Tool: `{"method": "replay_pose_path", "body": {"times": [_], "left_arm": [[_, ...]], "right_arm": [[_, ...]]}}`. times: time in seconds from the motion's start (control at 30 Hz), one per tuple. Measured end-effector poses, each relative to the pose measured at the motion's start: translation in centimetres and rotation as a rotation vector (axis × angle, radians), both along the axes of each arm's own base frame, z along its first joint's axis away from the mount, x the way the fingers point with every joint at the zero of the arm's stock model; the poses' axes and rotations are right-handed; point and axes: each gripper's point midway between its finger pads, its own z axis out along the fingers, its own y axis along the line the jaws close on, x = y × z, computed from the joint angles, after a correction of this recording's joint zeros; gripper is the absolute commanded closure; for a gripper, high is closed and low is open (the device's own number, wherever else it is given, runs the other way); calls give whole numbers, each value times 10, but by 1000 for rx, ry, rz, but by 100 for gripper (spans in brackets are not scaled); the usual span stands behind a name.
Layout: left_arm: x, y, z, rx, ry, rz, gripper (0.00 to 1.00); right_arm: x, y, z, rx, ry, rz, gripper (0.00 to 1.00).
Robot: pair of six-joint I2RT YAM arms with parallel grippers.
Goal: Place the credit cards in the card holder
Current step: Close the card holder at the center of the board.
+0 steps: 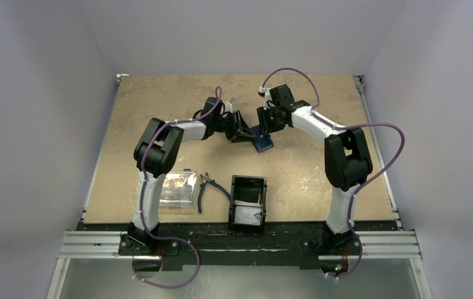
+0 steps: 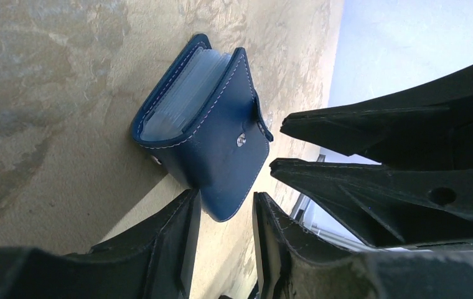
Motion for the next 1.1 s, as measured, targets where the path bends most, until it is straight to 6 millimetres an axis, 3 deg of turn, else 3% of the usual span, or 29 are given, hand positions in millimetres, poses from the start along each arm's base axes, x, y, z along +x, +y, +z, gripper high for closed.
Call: {"method": "replay_pose_path", "body": {"times": [0.3,0.73,1.1], "left_arm": [[1,-1,1,-5,-3,1,61],[0,-1,1,-7,-2,-1,61],[1,-1,3,-13,-9,-1,61]], "right_arm": [[2,-1,-3,-23,0,2,68],[5,-3,-10,-51,6,-6,67],[4,-4,-13,-62,15,-5,87]]}}
